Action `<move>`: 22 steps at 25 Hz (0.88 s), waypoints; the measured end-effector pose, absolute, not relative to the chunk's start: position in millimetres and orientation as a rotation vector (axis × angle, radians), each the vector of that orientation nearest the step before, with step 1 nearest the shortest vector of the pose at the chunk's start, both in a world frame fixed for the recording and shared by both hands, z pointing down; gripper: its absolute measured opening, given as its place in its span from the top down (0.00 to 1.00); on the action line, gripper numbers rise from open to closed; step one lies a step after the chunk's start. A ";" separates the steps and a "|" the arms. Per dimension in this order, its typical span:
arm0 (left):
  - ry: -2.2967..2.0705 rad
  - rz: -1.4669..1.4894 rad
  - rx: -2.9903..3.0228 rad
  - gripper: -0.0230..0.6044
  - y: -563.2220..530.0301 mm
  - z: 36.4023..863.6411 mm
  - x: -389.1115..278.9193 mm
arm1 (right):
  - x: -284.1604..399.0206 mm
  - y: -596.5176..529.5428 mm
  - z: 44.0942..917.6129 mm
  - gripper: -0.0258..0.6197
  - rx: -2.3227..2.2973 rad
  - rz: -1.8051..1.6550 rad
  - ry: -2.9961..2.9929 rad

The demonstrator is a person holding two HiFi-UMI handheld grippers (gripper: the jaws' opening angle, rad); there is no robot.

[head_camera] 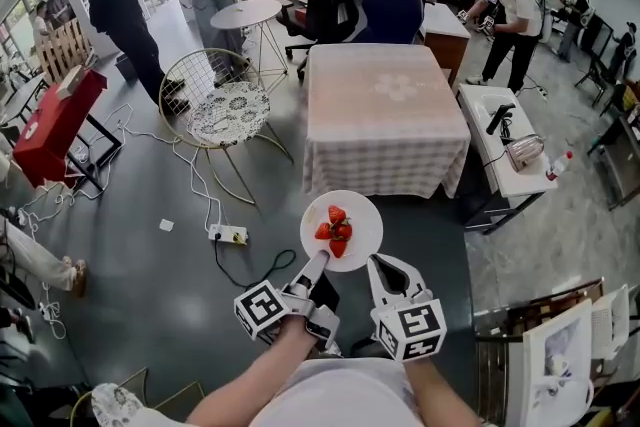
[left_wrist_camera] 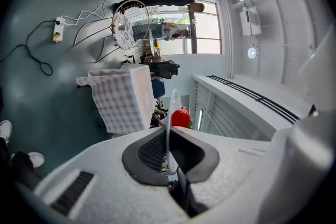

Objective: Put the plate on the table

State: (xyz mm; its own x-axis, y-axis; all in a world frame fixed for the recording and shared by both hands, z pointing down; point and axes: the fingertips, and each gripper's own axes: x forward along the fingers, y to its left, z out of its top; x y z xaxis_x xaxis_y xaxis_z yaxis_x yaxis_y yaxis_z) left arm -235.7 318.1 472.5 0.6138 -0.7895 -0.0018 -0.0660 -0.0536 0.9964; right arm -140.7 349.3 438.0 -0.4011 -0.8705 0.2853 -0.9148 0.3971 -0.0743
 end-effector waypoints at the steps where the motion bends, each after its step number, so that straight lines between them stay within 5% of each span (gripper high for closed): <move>1: -0.747 -0.685 1.532 0.94 315.1 473.1 -234.4 | -139.2 346.4 438.6 0.95 1.593 0.325 -2.451; 22: -0.829 -0.683 1.503 0.94 182.9 481.5 -178.3 | -79.8 206.9 449.1 0.95 1.523 0.373 -2.526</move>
State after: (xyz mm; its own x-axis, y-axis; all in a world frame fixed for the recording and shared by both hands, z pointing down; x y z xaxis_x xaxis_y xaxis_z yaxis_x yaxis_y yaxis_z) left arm -178.3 182.9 481.5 0.5693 -0.8207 0.0486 -0.1091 -0.0168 0.9939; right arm -79.8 206.9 449.1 -0.4647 -0.8433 0.2699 -0.8854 0.4475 -0.1261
